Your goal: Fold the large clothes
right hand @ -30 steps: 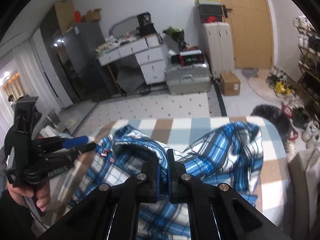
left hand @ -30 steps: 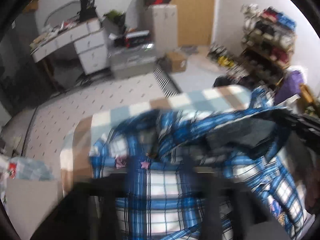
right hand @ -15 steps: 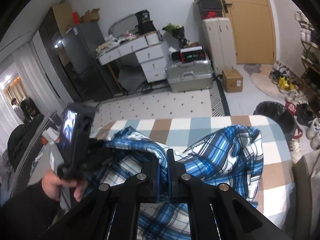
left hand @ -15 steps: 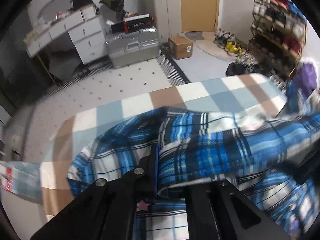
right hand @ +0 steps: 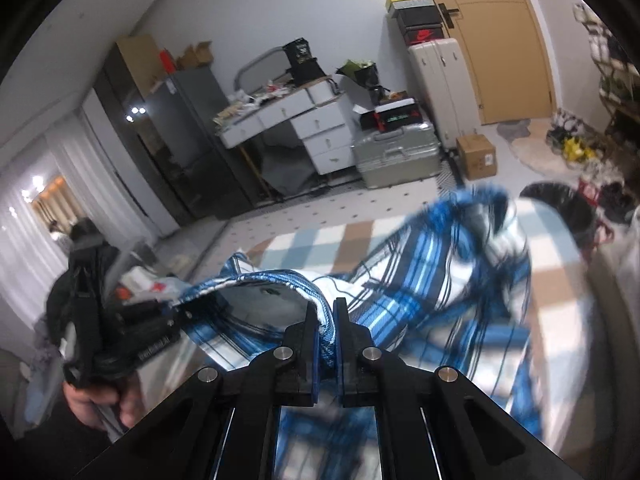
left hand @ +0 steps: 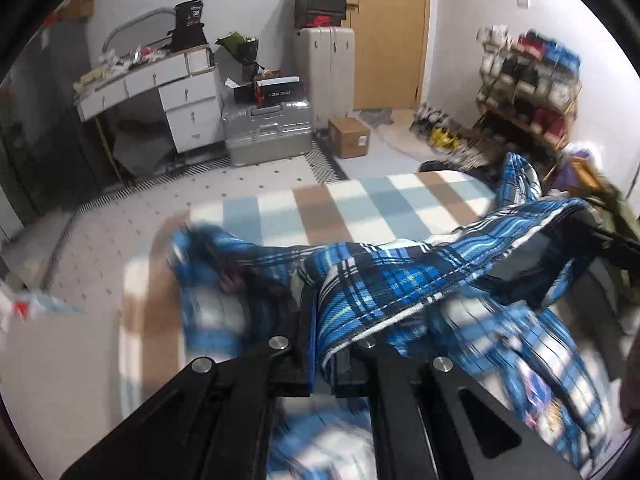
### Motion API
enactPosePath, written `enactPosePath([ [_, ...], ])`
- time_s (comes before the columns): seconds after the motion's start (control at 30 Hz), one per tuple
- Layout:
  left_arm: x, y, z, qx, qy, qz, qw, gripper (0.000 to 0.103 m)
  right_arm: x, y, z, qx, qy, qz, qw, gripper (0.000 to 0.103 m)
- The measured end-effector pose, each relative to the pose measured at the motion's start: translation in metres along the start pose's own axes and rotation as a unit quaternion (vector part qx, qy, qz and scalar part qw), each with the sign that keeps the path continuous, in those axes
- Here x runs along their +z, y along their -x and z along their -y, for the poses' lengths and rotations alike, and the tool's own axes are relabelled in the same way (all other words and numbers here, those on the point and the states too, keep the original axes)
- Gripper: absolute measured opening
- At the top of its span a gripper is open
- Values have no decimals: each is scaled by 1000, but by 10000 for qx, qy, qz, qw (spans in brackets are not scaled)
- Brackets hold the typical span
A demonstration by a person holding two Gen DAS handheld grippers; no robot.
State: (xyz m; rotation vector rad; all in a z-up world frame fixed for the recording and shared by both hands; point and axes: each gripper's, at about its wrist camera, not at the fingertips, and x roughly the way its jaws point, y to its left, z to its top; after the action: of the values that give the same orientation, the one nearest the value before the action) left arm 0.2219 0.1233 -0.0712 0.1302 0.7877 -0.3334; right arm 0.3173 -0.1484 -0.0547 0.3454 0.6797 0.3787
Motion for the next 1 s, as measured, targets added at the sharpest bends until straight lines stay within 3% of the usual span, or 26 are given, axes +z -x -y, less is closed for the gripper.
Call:
enactPosePath([
  [0.2, -84, 4, 15, -369, 320, -253, 9985, 0, -85, 6, 28, 52, -770, -465, 9959, 5],
  [0.43, -120, -23, 21, -653, 656, -885, 9918, 0, -148, -11, 59, -164, -1445, -1119, 9830, 9],
  [0.5, -118, -24, 19, -811, 730, -896, 9900, 1, -148, -4, 58, -140, -1373, -1111, 9842, 10],
  [0.57, -119, -19, 24, -863, 665, -827, 9906, 1, -143, 9, 56, -286, -1198, -978, 9875, 24],
  [0.63, -116, -20, 30, -927, 581, -809, 9907, 1, -135, 24, 57, -501, -1052, -766, 9902, 56],
  [0.77, -112, -27, 40, -902, 342, -809, 9920, 1, -121, 47, 59, -828, -869, -336, 9922, 63],
  [0.87, -121, -28, 45, -868, 259, -806, 9926, 1, -105, 49, 77, -920, -1195, -77, 9885, 69],
  [1.0, -118, -27, 45, -875, 265, -773, 9928, 1, -78, 13, 112, -691, -1880, -413, 9789, 68],
])
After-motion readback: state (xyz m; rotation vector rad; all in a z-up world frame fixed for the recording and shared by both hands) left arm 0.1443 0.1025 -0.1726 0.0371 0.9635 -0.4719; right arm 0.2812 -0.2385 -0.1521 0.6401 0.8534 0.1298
